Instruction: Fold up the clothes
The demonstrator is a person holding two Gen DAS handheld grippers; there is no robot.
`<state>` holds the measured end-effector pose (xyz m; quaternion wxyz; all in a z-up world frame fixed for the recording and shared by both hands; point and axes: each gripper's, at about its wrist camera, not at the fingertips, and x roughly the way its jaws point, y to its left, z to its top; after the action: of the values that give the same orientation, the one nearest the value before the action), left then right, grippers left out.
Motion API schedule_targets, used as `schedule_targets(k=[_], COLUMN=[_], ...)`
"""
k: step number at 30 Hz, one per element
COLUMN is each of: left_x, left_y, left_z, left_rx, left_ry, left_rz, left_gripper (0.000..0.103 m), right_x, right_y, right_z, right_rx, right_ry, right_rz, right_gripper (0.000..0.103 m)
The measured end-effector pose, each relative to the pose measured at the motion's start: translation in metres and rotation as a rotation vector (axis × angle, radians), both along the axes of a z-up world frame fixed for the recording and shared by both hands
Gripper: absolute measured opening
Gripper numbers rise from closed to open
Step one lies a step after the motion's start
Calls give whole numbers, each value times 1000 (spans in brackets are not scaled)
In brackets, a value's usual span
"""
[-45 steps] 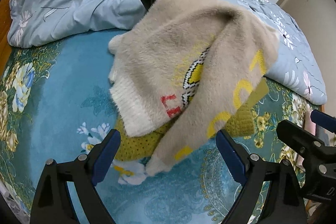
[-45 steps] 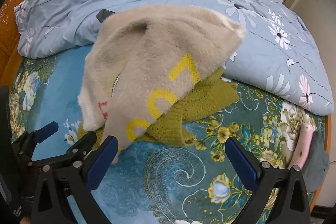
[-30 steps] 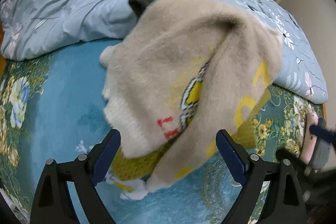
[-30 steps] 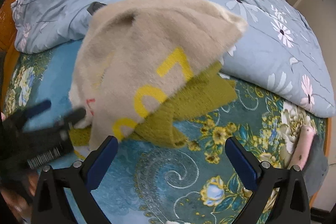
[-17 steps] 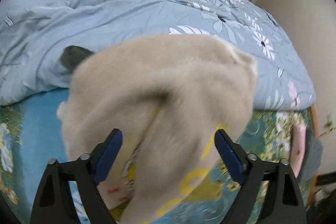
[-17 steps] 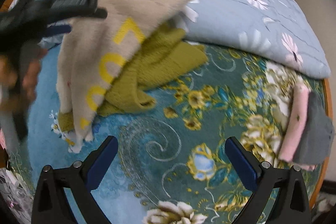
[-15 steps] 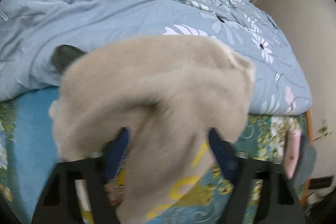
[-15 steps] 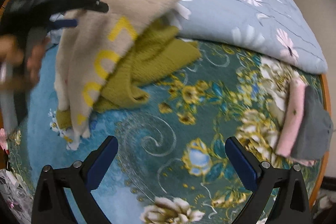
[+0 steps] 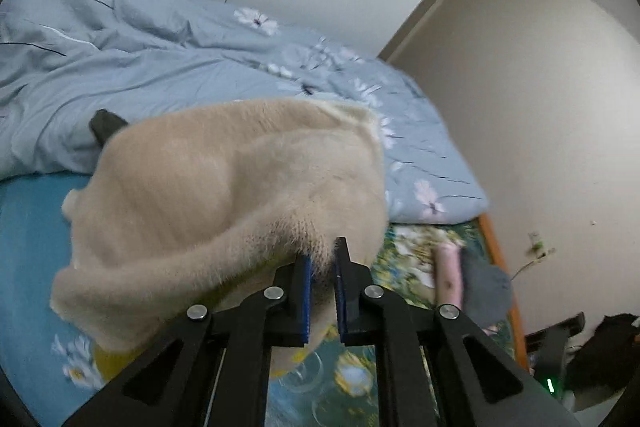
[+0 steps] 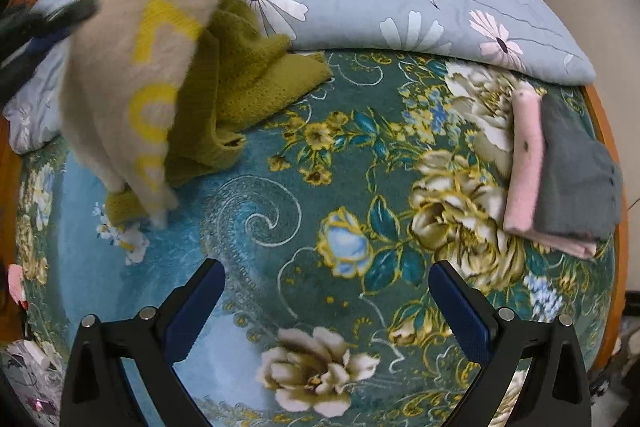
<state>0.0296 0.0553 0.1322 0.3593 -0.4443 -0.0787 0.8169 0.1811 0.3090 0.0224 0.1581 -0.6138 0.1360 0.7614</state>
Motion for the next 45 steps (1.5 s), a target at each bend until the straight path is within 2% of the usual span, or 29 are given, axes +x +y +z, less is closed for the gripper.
schedule_targets(k=[12, 17, 20, 23, 25, 27, 29, 32, 34, 36, 38, 41, 45], left_x=[129, 165, 180, 189, 190, 181, 171, 152, 137, 130, 128, 134, 128], left_y=[4, 63, 83, 72, 53, 23, -5, -50, -79, -99, -112, -134, -175], left_z=[85, 142, 179, 211, 218, 204, 176, 112, 50, -4, -47, -97, -119], left_rx=[-56, 46, 190, 339, 380, 355, 306, 200, 91, 24, -43, -160, -114], left_ry=[128, 199, 193, 204, 211, 186, 120, -25, -180, -309, -398, -456, -485], left_rz=[-161, -244, -250, -235, -194, -113, -30, 109, 234, 317, 387, 428, 522], left_gripper=[9, 9, 9, 9, 9, 9, 9, 9, 9, 9, 9, 9, 9], right_x=[91, 140, 174, 204, 223, 233, 233, 223, 214, 205, 197, 185, 172], right_y=[15, 55, 91, 127, 150, 163, 165, 152, 136, 115, 95, 69, 50], right_z=[31, 52, 61, 69, 73, 75, 70, 56, 44, 34, 28, 23, 27], right_rx=[-50, -42, -34, -2, 1, 17, 29, 25, 12, -6, -16, -11, 15], right_ry=[99, 171, 199, 222, 249, 253, 227, 171, 140, 111, 92, 66, 50], right_rz=[-138, -236, -327, -419, -493, -524, -508, -439, -397, -358, -315, -235, -182], right_gripper=[103, 103, 103, 103, 103, 103, 103, 103, 103, 103, 103, 103, 103])
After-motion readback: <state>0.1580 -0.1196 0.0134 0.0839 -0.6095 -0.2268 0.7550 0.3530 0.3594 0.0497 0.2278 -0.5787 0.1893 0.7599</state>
